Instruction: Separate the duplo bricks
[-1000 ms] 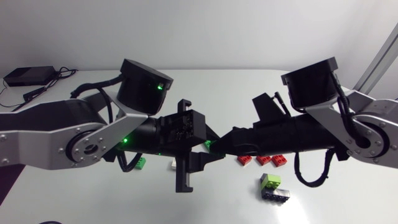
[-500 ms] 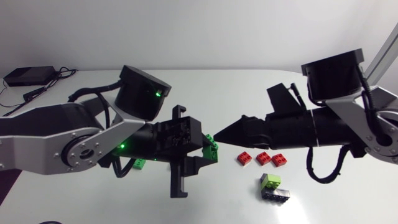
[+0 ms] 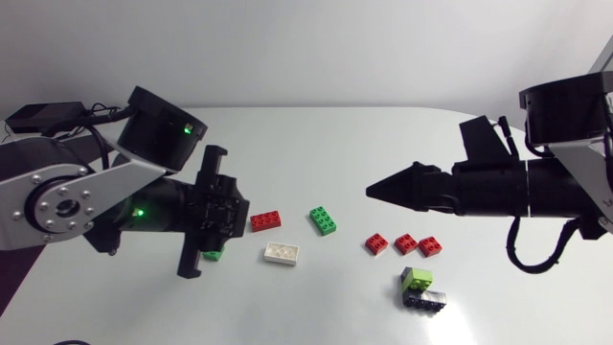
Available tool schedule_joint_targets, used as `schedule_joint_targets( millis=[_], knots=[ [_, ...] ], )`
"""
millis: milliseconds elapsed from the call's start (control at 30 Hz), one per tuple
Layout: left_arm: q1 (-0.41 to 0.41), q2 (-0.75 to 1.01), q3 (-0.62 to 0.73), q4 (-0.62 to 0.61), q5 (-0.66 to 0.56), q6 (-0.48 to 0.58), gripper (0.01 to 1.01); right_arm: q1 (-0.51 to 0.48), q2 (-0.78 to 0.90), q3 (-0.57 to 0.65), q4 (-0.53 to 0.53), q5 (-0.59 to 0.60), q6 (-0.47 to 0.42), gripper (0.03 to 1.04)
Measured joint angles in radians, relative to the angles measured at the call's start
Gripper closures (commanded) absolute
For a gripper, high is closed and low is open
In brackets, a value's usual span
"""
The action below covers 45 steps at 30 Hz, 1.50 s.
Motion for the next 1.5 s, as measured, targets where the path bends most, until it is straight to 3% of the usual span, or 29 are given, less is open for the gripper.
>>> schedule_joint_targets(
  millis=[133,300,667,933,1033,1167,1267,1500],
  knots=[
    [0.042,0.047,-0.059,-0.049,-0.217,0.152,0.726,-0.01,-0.02,-0.013,-0.018,0.0,-0.022,0.08],
    [0.063,0.169,-0.111,-0.113,-0.383,0.22,0.728,-0.035,-0.053,-0.027,-0.044,-0.001,-0.047,0.08],
    [0.048,0.285,-0.145,-0.116,-0.541,0.234,0.731,-0.081,-0.1,-0.042,-0.097,-0.031,-0.101,0.08],
    [-0.001,0.394,-0.164,-0.069,-0.578,0.211,0.721,-0.082,-0.105,-0.044,-0.1,-0.034,-0.119,0.08],
    [-0.038,0.432,-0.164,-0.067,-0.599,0.175,0.58,-0.082,-0.105,-0.044,-0.1,-0.034,-0.119,0.08],
    [-0.072,0.46,-0.163,-0.063,-0.604,0.14,0.282,-0.087,-0.106,-0.047,-0.1,-0.034,-0.122,0.08],
    [-0.088,0.46,-0.152,-0.068,-0.591,0.129,0.159,-0.094,-0.109,-0.055,-0.1,-0.034,-0.126,0.08],
    [-0.086,0.426,-0.095,-0.112,-0.499,0.114,0.126,-0.094,-0.11,-0.056,-0.1,-0.034,-0.126,0.08]
  ],
)
